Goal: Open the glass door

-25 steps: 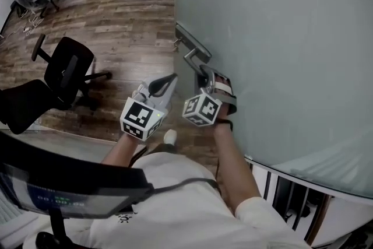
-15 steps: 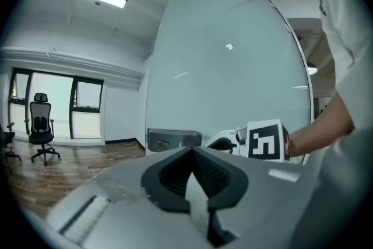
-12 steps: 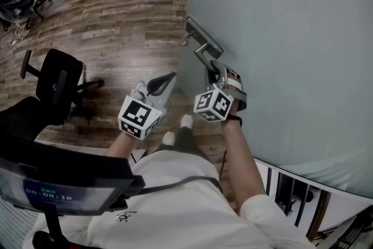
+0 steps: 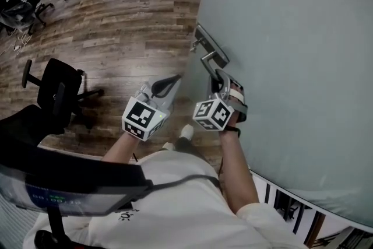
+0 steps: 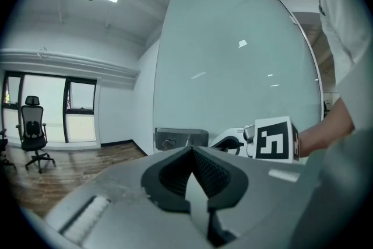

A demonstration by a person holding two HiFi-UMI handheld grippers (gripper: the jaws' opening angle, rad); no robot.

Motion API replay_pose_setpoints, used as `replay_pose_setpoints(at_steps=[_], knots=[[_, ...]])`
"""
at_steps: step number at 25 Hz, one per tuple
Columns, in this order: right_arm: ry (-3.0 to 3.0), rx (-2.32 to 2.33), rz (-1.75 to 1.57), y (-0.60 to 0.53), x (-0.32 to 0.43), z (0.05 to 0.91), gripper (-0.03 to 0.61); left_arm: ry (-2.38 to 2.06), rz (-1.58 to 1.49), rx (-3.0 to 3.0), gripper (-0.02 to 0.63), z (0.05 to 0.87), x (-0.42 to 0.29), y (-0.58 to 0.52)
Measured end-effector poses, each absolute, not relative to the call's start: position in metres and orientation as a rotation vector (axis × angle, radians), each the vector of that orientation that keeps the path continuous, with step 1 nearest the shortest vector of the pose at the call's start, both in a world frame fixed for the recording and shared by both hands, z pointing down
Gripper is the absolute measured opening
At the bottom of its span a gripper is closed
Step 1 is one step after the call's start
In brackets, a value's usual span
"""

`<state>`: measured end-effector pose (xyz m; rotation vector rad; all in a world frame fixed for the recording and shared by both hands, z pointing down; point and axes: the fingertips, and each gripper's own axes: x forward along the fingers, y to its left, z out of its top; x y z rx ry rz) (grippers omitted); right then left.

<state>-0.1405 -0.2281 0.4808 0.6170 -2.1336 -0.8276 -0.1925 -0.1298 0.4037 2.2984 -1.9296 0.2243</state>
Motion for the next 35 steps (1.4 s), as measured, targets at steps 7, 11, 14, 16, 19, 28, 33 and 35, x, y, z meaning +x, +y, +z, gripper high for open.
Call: replay_pose_setpoints(at_steps=[7, 11, 14, 16, 19, 28, 33, 35], knots=[[-2.121, 0.667, -0.774, -0.265, -0.134, 0.483, 0.077, -1.910, 0.233, 2.340, 0.002, 0.399, -0.178, -0.182], [-2.123, 0.700, -0.730, -0.292, -0.127, 0.482, 0.080, -1.909, 0.240, 2.339, 0.002, 0.400, -0.171, -0.209], [-2.123, 0.720, -0.719, -0.317, -0.124, 0.484, 0.080, -1.912, 0.277, 2.338, 0.002, 0.404, -0.171, -0.230], [-2.118, 0.732, -0.712, -0.325, -0.122, 0.490, 0.080, -1.902, 0.285, 2.341, 0.002, 0.411, -0.172, -0.235], [-2.110, 0.758, -0.707, -0.332, -0.120, 0.498, 0.081, -1.885, 0.287, 2.352, 0.002, 0.420, -0.175, -0.243], [-2.091, 0.813, -0.677, -0.381, -0.109, 0.506, 0.081, -1.702, 0.318, 2.509, 0.002, 0.435, -0.171, -0.321], [-2.065, 0.854, -0.619, -0.387, -0.106, 0.519, 0.084, -1.581, 0.295, 2.607, 0.002, 0.437, -0.175, -0.350], [-2.053, 0.864, -0.603, -0.397, -0.101, 0.519, 0.084, -1.536, 0.292, 2.636, 0.002, 0.435, -0.173, -0.366]])
